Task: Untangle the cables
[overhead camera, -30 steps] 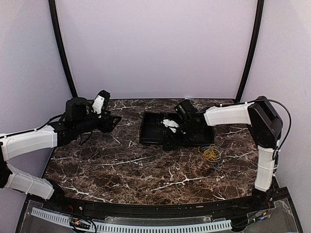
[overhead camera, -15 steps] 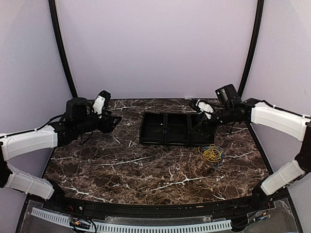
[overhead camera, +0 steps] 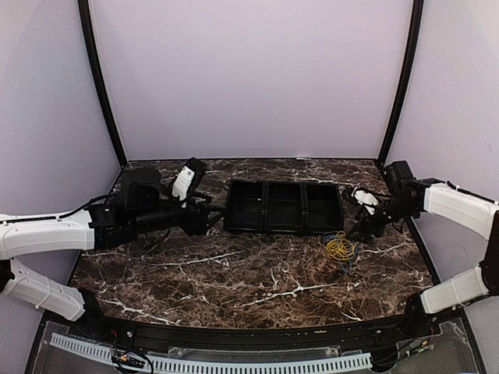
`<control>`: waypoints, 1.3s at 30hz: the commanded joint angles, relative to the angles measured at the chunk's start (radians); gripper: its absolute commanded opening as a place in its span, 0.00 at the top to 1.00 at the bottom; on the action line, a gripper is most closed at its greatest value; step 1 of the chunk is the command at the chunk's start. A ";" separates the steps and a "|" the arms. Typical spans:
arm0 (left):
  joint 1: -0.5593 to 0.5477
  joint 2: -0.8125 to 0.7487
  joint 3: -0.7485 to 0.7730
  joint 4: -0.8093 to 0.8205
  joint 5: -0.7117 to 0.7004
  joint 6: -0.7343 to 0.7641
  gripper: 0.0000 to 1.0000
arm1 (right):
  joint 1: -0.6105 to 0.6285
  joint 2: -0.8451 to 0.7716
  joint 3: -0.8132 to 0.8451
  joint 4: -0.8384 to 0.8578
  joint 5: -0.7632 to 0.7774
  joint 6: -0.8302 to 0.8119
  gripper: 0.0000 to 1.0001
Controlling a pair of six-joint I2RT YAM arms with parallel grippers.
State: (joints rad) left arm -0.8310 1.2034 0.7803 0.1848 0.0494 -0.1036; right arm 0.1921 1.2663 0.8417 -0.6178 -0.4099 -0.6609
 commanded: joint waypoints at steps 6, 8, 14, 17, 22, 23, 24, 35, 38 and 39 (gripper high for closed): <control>-0.152 0.015 -0.114 0.167 -0.036 -0.220 0.37 | -0.012 0.121 -0.032 -0.010 -0.029 -0.099 0.13; -0.172 0.042 -0.104 0.168 -0.036 -0.218 0.37 | -0.013 0.158 -0.029 -0.019 -0.035 -0.108 0.13; -0.198 0.082 -0.074 0.176 -0.066 -0.208 0.37 | 0.048 0.213 -0.033 -0.063 -0.004 -0.121 0.27; -0.200 0.076 -0.085 0.194 -0.087 -0.214 0.37 | 0.117 0.192 -0.051 -0.094 -0.028 -0.123 0.36; -0.200 0.055 -0.115 0.218 -0.140 -0.223 0.37 | 0.345 0.169 -0.058 -0.084 -0.026 -0.070 0.44; -0.200 0.053 -0.117 0.218 -0.144 -0.225 0.37 | 0.383 0.176 -0.047 -0.076 -0.029 -0.054 0.44; -0.200 0.049 -0.121 0.216 -0.150 -0.227 0.37 | 0.421 0.188 -0.032 -0.071 -0.037 -0.042 0.45; -0.213 0.026 -0.161 0.191 -0.098 -0.238 0.36 | 0.604 0.249 0.199 -0.176 -0.174 -0.026 0.02; -0.240 0.038 -0.166 0.215 -0.070 -0.230 0.36 | 0.552 0.168 0.210 -0.221 -0.231 -0.054 0.02; -0.244 0.050 -0.167 0.222 -0.056 -0.230 0.36 | 0.532 0.147 0.212 -0.223 -0.238 -0.058 0.01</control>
State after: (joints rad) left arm -1.0496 1.2510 0.6312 0.3698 -0.0624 -0.3363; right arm 0.7822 1.5131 1.0206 -0.7586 -0.5564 -0.6849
